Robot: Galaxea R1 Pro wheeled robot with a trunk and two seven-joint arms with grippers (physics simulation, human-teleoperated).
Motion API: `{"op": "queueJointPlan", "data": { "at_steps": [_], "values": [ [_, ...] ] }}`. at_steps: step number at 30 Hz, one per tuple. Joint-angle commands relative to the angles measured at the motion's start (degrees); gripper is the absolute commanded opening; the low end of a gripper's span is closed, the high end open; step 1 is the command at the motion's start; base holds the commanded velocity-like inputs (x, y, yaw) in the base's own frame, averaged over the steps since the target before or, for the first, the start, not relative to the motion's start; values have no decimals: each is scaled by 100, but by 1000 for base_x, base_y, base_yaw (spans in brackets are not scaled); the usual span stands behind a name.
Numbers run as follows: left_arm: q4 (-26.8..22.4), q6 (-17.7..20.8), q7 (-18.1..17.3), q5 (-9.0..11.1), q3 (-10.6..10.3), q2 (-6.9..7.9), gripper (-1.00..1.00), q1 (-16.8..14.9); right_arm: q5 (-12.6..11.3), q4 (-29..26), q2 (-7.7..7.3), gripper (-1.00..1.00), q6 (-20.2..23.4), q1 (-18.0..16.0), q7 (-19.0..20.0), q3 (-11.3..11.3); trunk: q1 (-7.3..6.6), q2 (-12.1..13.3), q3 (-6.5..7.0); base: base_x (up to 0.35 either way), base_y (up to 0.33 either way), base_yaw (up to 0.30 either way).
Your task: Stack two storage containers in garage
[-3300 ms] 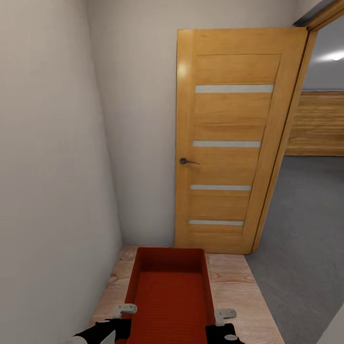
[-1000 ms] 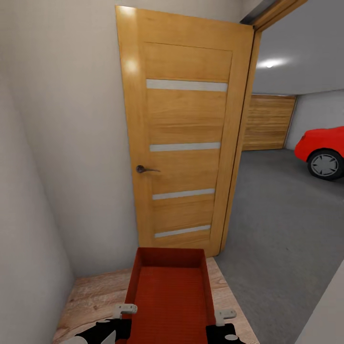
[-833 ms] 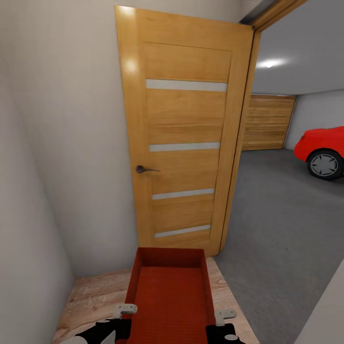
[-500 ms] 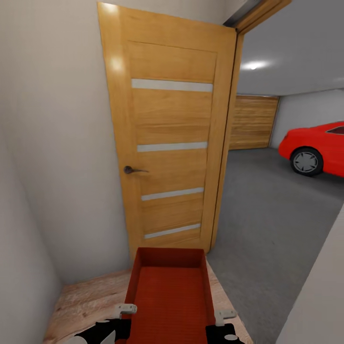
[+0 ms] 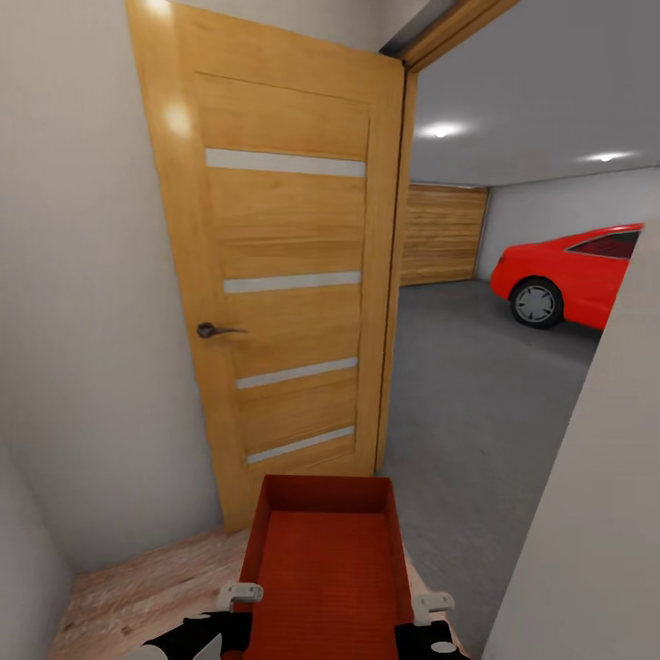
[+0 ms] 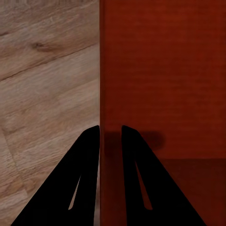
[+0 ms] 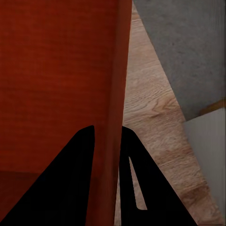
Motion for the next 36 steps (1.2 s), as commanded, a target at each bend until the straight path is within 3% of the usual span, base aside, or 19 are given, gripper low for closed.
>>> {"op": "queueJointPlan", "data": {
  "at_steps": [1, 11, 24, 36],
  "values": [
    [-12, 25, 107, -61, -74, 1, -100, -5, -113, 18, -82, -100, -34, -4, -39, 64, 0, -4, -7, 0, 0, -243],
    [-12, 34, 100, -63, -74, -1, -100, -5, -105, 18, -82, -100, -34, -4, -38, 64, 0, -4, -7, 77, 163, -215],
    [-12, 34, 91, -63, -75, -1, -100, -5, -104, 18, -85, -100, -41, -4, -31, 64, 0, -4, -7, 147, 283, -10],
    [-12, 27, 99, -63, -74, -1, -100, -5, -104, 18, -82, -100, -36, -4, -39, 64, 0, -4, -7, 27, 37, -139]
  ]
}}
